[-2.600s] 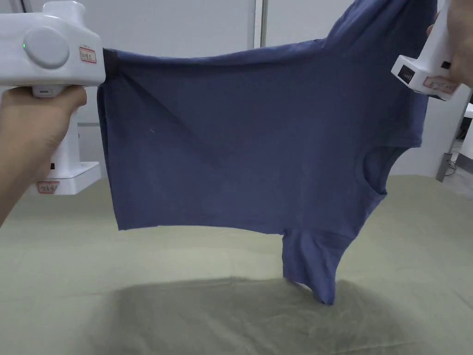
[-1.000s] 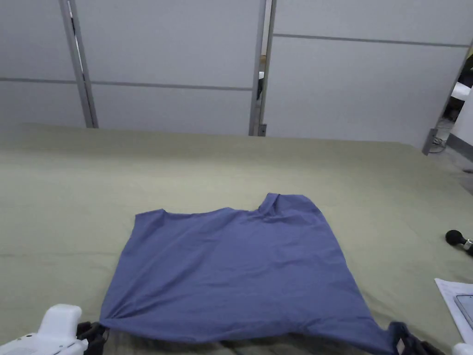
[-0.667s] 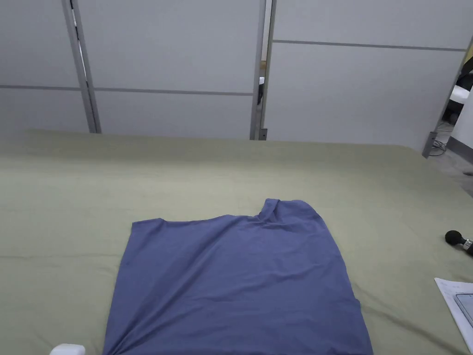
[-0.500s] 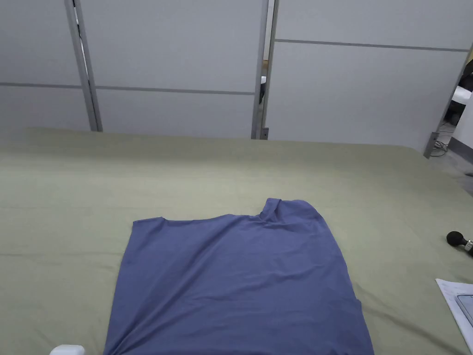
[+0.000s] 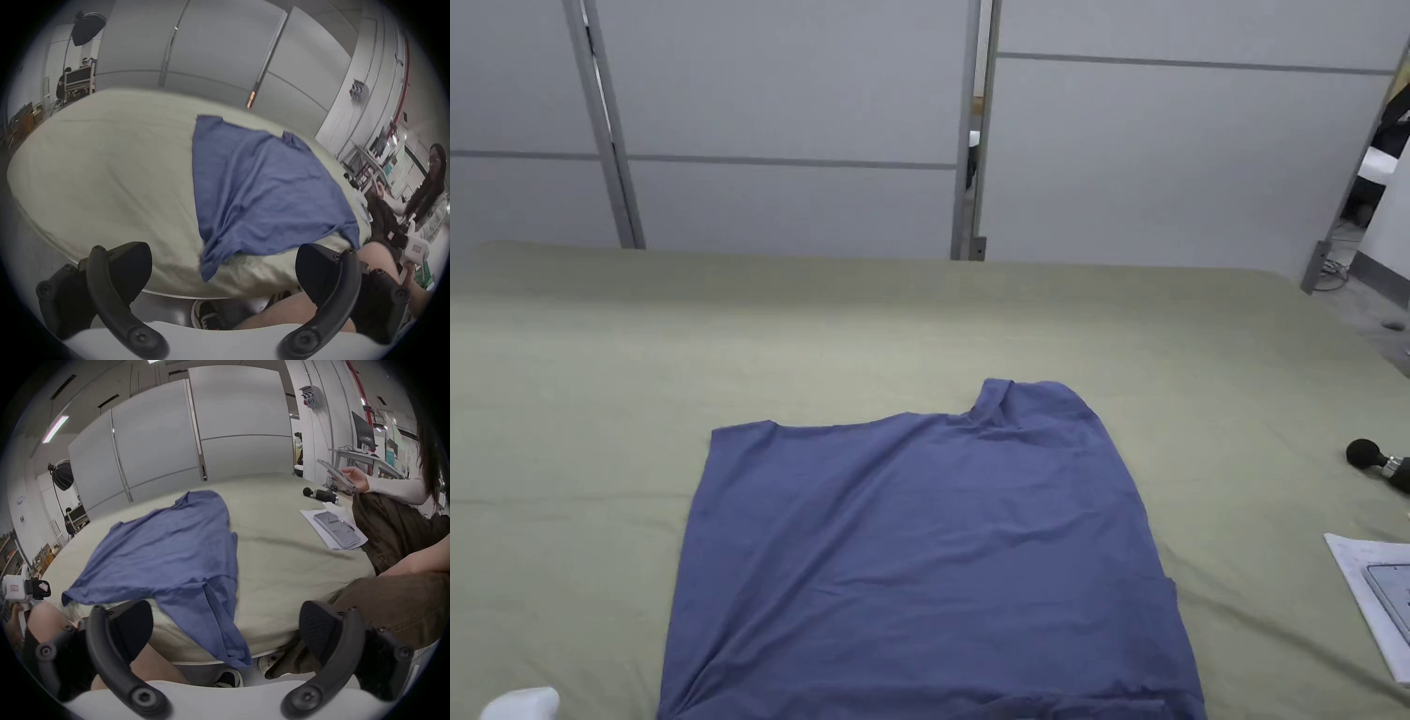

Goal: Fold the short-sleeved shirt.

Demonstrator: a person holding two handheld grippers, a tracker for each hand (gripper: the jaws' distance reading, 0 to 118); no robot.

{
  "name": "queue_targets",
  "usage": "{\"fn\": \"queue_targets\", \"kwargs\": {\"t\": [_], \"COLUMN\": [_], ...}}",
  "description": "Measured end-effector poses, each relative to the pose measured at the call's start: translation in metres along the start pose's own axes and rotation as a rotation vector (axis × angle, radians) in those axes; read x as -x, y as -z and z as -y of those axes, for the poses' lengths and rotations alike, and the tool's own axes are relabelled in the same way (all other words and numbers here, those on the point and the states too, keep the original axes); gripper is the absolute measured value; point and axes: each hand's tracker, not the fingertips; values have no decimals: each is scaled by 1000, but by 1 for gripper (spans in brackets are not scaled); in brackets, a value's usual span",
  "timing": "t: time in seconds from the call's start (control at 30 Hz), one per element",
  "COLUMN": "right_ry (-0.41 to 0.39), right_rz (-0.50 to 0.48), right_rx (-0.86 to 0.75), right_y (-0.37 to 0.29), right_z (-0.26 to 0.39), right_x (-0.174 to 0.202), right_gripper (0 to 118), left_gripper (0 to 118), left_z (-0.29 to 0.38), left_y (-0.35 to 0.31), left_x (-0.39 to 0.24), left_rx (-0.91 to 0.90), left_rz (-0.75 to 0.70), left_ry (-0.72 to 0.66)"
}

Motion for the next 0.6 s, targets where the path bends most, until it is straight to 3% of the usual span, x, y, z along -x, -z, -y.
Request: {"fn": "queue_targets", "kwargs": {"t": [0.2,0.23,0.27,0.3,0.33,0.37,0.47,0.6], "right_ry": [-22,-23,-25,-39,-72,-95,-47,-107], "right_rz": [-20,-17,-41,-55,32,100,-61,-43], "right_rx": [-172,-177,-203,-251,-275,-290,-261,-273], "right_y": [-44,-52,-58,-65,-68,-71,-71,-73], "right_z": [-46,-52,-60,-63,-65,-67,-72,-74], "right_x": [11,15,20,25,33,39,38,45], "right_gripper": [118,115,98,35,3,3,3,3], "left_gripper": [118,118,110,61,5,0,0,0], "left_z": [-27,-31,-36,-39,-41,-43,-50,-48], "left_y": [-73,-83,-90,-98,-102,-104,-126,-110], "left_x": [-21,-34,-32,-40,-49,-55,-80,-69], "left_rx": [-178,-187,-224,-257,-281,-254,-276,-231], "left_rz": [39,25,11,-36,-109,-159,-65,-125], "left_ry": [-11,-7,36,96,144,175,134,109]}}
